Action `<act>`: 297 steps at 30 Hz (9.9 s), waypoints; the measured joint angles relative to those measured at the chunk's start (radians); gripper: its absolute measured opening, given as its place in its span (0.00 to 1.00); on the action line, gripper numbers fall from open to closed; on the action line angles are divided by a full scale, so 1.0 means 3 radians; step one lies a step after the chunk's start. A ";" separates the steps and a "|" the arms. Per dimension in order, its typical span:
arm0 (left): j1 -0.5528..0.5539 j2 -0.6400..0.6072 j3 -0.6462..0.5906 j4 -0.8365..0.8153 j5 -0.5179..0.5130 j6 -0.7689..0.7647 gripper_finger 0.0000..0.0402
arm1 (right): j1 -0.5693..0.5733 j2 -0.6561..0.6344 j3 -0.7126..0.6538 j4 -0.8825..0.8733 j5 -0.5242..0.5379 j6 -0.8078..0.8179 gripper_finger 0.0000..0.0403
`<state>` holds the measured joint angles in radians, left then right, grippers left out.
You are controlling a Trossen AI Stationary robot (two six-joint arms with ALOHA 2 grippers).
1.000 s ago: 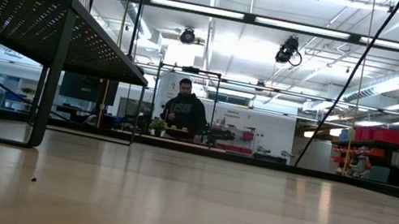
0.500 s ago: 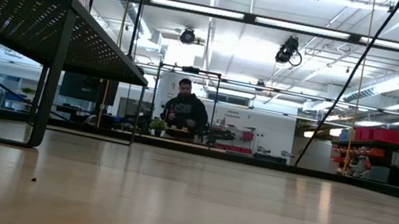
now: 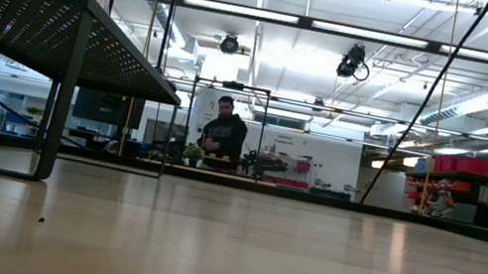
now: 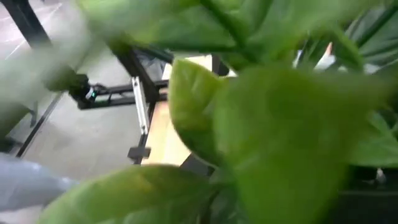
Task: Pick & Place candle stick holders
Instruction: Put the decorative plant on the shelf
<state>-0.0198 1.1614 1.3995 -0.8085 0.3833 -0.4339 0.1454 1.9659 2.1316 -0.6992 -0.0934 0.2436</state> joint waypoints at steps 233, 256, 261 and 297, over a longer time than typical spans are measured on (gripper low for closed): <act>0.0056 -0.3850 -0.3671 0.1110 -0.1360 -0.0034 0.77 | 0.0088 -0.0220 0.0000 0.0875 0.0433 0.0830 0.26; 0.0055 -0.3850 -0.3671 0.1305 -0.1339 0.0003 0.76 | 0.0073 0.0174 0.0001 -0.0011 0.0431 0.1275 0.26; 0.0055 -0.3850 -0.3671 0.1305 -0.1335 0.0003 0.76 | 0.0018 0.0497 0.0001 -0.0066 0.0357 0.1510 0.26; 0.0055 -0.3850 -0.3671 0.1310 -0.1204 0.0033 0.76 | -0.0353 0.1116 -0.0001 0.0782 0.0488 0.1723 0.00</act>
<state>-0.0032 0.0063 0.2981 -0.4155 0.0221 -0.4239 0.0395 2.3008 2.1313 -0.4647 0.0530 0.7604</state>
